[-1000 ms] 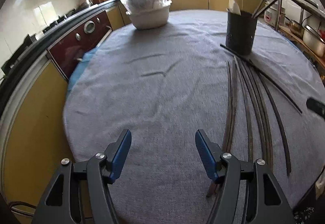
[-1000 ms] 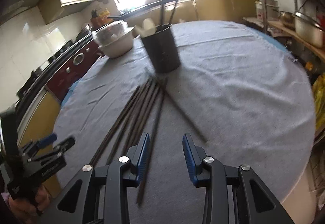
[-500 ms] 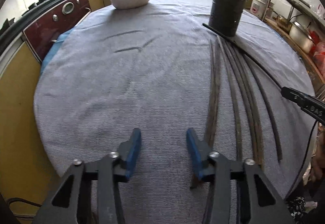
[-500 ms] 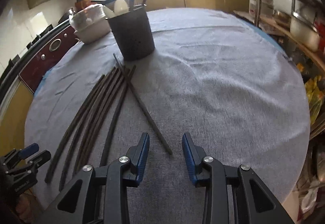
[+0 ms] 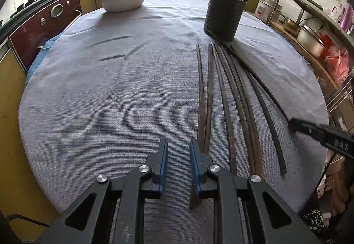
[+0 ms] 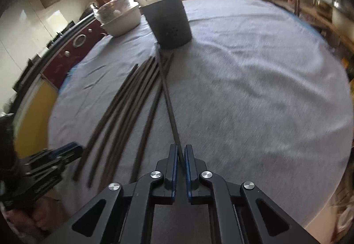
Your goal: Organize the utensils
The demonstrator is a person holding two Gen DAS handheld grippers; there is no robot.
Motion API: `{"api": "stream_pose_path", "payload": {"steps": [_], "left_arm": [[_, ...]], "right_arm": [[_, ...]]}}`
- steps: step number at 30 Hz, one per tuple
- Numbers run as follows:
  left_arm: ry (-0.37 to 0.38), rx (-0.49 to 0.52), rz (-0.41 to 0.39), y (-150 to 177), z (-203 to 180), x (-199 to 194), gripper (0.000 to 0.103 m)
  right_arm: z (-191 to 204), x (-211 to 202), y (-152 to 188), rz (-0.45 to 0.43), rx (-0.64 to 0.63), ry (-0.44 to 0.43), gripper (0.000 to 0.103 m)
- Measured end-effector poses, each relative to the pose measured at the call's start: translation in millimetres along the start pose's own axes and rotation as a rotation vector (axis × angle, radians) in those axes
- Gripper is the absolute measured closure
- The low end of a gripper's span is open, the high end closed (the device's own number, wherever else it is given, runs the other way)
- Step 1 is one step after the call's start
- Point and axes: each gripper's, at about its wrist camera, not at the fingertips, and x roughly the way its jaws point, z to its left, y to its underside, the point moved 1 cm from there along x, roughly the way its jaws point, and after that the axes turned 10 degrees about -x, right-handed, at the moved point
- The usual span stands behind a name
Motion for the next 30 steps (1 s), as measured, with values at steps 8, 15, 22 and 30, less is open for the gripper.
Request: {"api": "stream_pose_path", "payload": {"steps": [8, 15, 22, 30], "left_arm": [[0.031, -0.036, 0.008, -3.9, 5.0, 1.1, 0.082], [0.018, -0.035, -0.011, -23.7, 10.4, 4.9, 0.082], [0.055, 0.022, 0.016, -83.2, -4.0, 33.6, 0.065], [0.077, 0.062, 0.074, -120.7, -32.3, 76.0, 0.057]], "right_arm": [[8.5, -6.8, 26.1, 0.092, 0.058, -0.178, 0.097], [9.2, -7.1, 9.3, 0.115, 0.024, -0.19, 0.075], [3.1, -10.6, -59.4, -0.066, -0.024, -0.107, 0.075], [-4.8, 45.5, -94.5, 0.015, -0.03, -0.059, 0.075]]}}
